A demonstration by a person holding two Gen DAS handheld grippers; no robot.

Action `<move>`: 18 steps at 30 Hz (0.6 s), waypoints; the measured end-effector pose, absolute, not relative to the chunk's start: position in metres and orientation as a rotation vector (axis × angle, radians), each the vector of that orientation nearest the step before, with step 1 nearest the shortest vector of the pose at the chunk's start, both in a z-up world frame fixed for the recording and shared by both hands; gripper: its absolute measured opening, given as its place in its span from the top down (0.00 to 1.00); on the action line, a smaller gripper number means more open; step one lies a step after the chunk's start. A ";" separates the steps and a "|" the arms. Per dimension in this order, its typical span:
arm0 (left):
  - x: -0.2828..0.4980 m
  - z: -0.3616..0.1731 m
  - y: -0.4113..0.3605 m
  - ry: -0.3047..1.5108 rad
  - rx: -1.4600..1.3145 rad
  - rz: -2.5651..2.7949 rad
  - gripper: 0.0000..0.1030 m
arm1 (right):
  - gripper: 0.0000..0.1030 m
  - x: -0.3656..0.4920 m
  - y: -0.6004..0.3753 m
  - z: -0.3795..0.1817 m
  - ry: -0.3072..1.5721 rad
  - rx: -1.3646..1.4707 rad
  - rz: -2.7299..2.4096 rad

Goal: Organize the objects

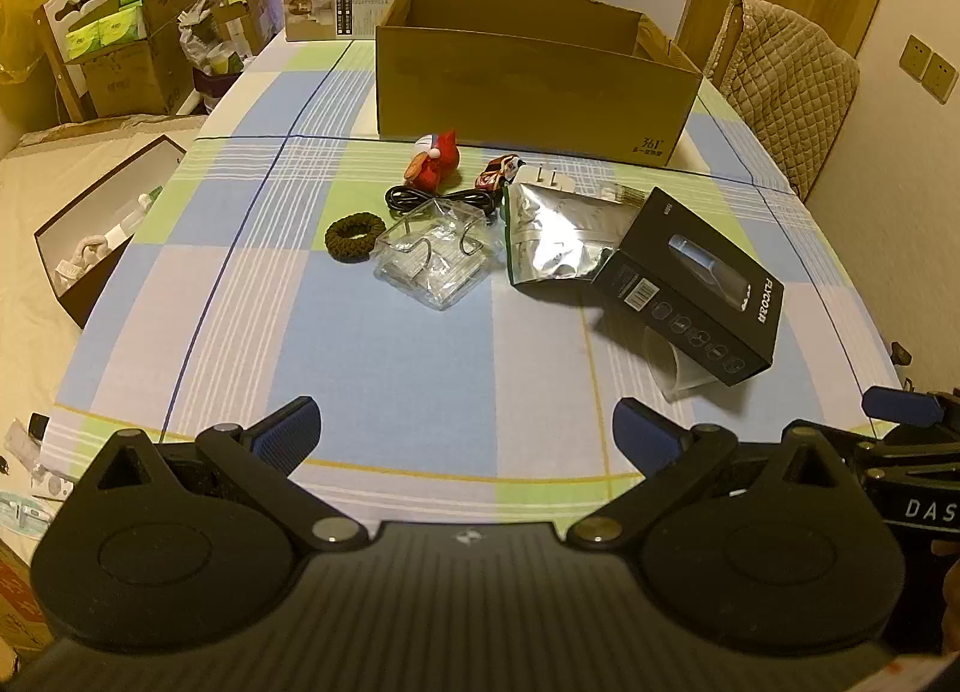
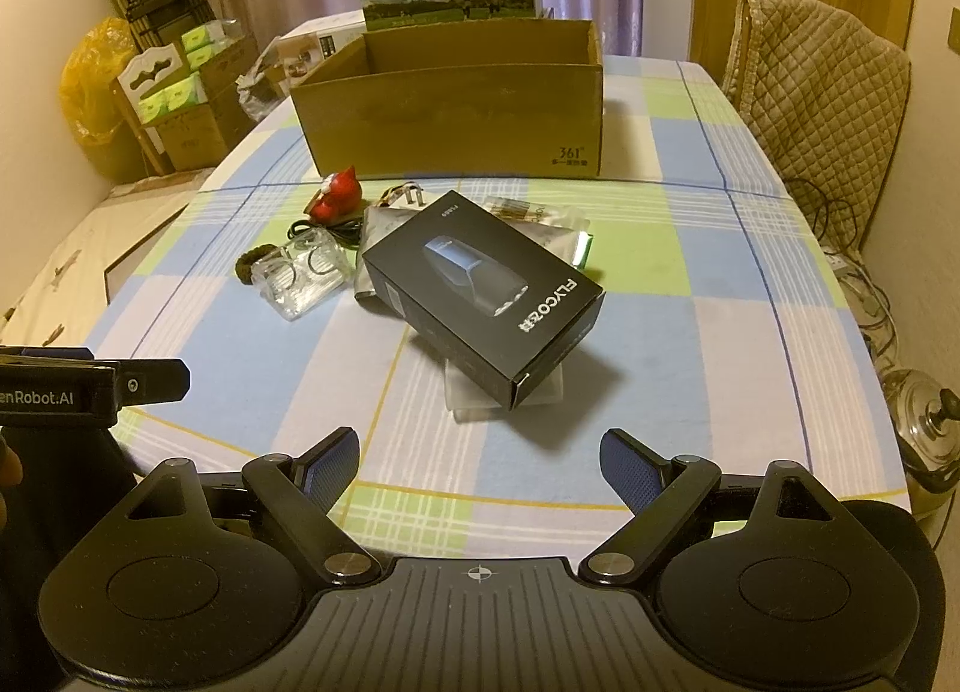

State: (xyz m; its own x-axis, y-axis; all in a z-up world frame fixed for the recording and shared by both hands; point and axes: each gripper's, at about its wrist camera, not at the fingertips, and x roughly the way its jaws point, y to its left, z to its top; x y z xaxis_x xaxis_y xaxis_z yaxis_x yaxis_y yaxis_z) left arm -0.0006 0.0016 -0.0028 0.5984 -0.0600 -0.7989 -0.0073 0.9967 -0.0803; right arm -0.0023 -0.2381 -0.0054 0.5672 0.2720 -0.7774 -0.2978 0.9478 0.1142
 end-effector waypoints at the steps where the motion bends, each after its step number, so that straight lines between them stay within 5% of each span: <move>1: -0.001 -0.002 0.002 0.929 -0.077 -0.031 0.01 | 0.17 -0.002 -0.238 -0.006 0.908 -0.031 0.335; 18: 0.000 -0.002 0.002 0.930 -0.078 -0.031 0.01 | 0.17 -0.002 -0.236 -0.006 0.915 -0.040 0.340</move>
State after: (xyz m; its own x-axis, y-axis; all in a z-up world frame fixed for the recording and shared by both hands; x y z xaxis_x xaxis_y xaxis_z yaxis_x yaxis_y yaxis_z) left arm -0.0004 0.0020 -0.0018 0.5977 -0.0606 -0.7994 -0.0072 0.9967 -0.0809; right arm -0.0016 -0.2357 -0.0060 0.5604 0.2713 -0.7826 -0.3051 0.9460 0.1095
